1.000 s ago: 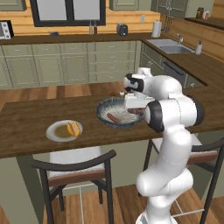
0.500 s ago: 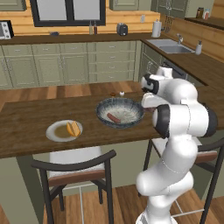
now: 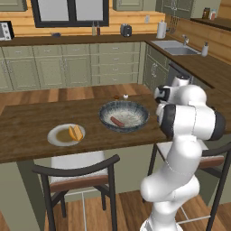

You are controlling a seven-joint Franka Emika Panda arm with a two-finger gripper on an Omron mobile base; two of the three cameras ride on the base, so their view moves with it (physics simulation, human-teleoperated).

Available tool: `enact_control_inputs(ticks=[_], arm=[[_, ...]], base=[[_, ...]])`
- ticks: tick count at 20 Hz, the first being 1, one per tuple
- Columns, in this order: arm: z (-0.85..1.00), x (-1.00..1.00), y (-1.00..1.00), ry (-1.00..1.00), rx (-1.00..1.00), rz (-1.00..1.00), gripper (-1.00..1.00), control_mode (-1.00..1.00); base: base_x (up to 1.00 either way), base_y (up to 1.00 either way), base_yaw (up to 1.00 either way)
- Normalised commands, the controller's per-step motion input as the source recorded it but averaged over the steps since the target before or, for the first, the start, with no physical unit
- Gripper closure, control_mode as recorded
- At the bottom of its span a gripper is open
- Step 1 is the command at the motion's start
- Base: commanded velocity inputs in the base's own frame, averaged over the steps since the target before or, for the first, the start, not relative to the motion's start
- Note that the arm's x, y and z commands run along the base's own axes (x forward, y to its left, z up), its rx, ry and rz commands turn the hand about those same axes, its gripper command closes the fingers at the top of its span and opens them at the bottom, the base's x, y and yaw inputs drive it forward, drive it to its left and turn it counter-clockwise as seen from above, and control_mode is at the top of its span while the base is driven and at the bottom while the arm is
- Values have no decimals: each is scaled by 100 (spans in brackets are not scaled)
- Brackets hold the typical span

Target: Place one bun and one sausage from the bowl on each plate.

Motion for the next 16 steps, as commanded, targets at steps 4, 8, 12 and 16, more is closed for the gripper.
enact_control_inputs(ticks=[4,8,12,16], arm=[[-40,6,-33,0,0,0,100,-100],[-36,32,-6,0,0,0,100,-100],[-29,38,-5,0,0,0,100,-100],[-17,36,-19,0,0,0,100,-100]], base=[[0,0,0],[0,0,0],[0,0,0],[0,0,0]])
